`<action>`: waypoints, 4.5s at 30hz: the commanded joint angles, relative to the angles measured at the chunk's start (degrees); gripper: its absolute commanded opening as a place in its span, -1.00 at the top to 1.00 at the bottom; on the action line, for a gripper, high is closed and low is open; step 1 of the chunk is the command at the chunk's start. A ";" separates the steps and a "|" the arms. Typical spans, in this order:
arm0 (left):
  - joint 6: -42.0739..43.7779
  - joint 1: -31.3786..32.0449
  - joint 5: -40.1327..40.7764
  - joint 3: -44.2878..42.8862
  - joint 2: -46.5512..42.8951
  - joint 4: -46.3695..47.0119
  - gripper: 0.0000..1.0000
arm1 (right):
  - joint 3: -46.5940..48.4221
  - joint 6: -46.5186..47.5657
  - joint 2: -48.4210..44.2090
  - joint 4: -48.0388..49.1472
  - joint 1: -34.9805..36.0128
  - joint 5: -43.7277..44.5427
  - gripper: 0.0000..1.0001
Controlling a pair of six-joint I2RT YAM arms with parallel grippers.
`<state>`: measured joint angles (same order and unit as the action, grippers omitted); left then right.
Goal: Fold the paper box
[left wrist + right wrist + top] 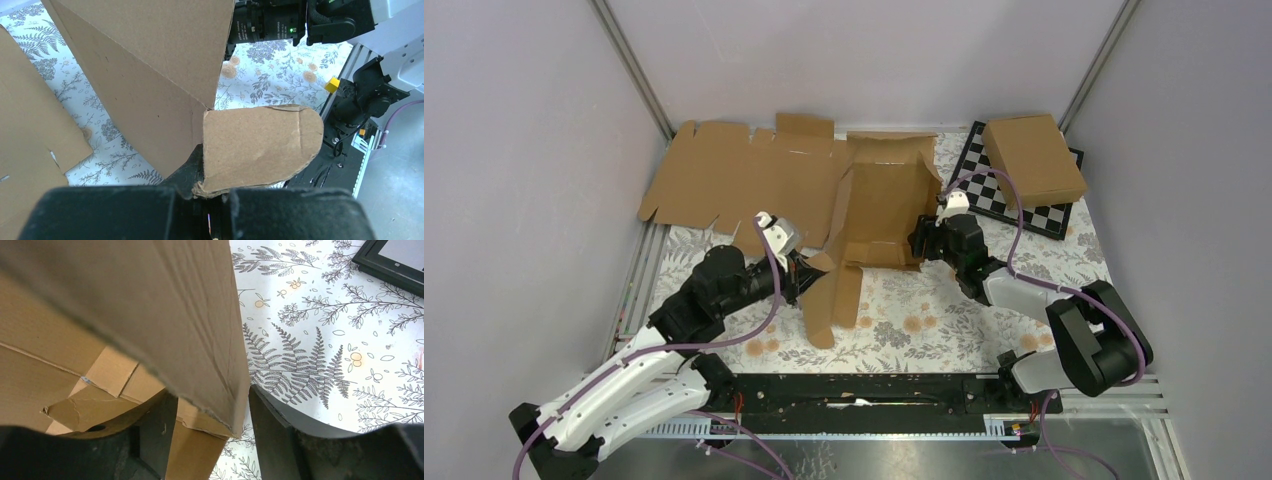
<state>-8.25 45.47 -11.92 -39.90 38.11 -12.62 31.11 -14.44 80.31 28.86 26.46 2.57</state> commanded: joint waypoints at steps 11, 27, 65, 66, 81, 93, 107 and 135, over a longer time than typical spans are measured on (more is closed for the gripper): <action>-4.99 -0.21 -0.53 -3.09 1.20 3.40 1.00 | 0.91 -4.29 -1.15 4.56 -0.05 2.28 0.34; -8.27 -0.21 1.38 -8.81 4.56 -0.21 1.00 | -0.91 -11.46 -5.05 0.34 12.13 5.31 0.45; 5.17 -0.21 4.78 -3.89 -4.65 -10.32 1.00 | -10.43 -4.64 -20.81 -7.81 13.30 3.12 -0.99; 5.32 -0.21 4.78 -3.88 -4.71 -10.32 1.00 | -10.61 -4.34 -20.37 -8.22 13.31 3.44 -0.99; 7.19 -0.21 3.74 -2.83 -5.76 -9.83 1.00 | -13.60 0.23 -9.24 11.87 13.21 -4.81 -0.99; 7.16 -0.21 0.63 -3.33 -4.91 -8.64 1.00 | -11.11 1.70 -5.41 9.62 13.23 -7.53 -0.99; 5.44 -0.21 -1.46 -3.57 -3.40 -7.50 1.00 | -10.38 0.68 -4.53 8.32 13.26 -11.94 -0.99; 5.79 -0.21 -1.46 -3.34 -2.36 -7.59 1.00 | -6.91 2.84 -3.08 1.24 13.24 0.86 -0.99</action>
<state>-2.81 45.36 -12.03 -42.61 35.40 -22.39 21.56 -12.60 78.24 30.92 39.38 -3.07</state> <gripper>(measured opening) 0.017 0.993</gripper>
